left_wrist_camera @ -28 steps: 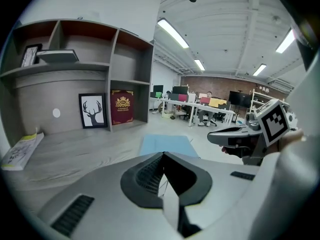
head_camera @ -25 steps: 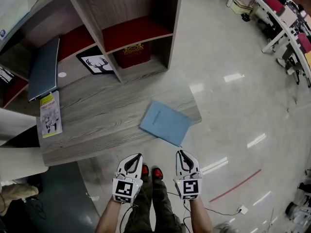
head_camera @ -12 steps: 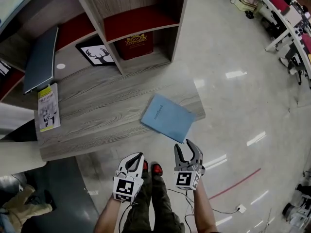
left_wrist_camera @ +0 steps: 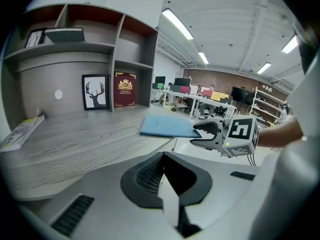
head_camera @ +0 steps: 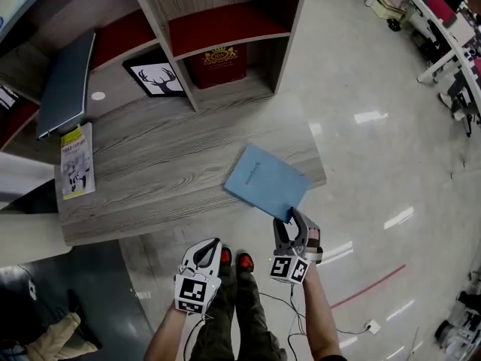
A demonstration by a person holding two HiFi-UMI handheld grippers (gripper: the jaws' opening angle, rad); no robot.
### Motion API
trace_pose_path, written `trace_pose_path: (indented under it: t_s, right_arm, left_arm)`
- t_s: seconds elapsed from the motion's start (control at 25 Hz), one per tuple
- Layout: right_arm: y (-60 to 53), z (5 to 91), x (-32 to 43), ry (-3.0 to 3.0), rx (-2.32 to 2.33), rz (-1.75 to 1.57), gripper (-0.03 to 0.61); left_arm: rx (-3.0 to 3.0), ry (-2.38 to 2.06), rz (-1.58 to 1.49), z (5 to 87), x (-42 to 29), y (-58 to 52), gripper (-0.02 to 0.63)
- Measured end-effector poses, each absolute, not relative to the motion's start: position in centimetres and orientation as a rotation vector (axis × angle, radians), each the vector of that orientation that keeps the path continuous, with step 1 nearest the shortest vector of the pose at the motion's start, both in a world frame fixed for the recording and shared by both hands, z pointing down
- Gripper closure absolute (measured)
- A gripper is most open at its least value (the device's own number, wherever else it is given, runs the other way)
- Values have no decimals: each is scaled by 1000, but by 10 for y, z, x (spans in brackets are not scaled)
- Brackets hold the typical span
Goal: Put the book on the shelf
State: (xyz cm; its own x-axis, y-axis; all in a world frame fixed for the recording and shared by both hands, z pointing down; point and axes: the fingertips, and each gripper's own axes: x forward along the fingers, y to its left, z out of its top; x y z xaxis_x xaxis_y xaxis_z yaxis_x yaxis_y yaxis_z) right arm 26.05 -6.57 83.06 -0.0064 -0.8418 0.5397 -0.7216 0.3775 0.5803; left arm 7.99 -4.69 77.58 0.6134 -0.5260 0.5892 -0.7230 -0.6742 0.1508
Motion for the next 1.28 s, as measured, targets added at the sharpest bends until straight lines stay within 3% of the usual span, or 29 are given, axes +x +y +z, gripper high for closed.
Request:
trace_pose_path:
  t_s: [0.36,0.88,1.28]
  right_arm:
    - [-75,830,263,-1715,1400,-189,341]
    - [-84,797,265,-1820,1409,-94,479]
    - [-79,754,263,-1966,1552,205,512]
  left_arm:
    - [2443,-1012,744,781,71,-52,607]
    - [2472,-1025,720,753,71,-61,607]
    - [2500,-1082,671,707,63,-68,607]
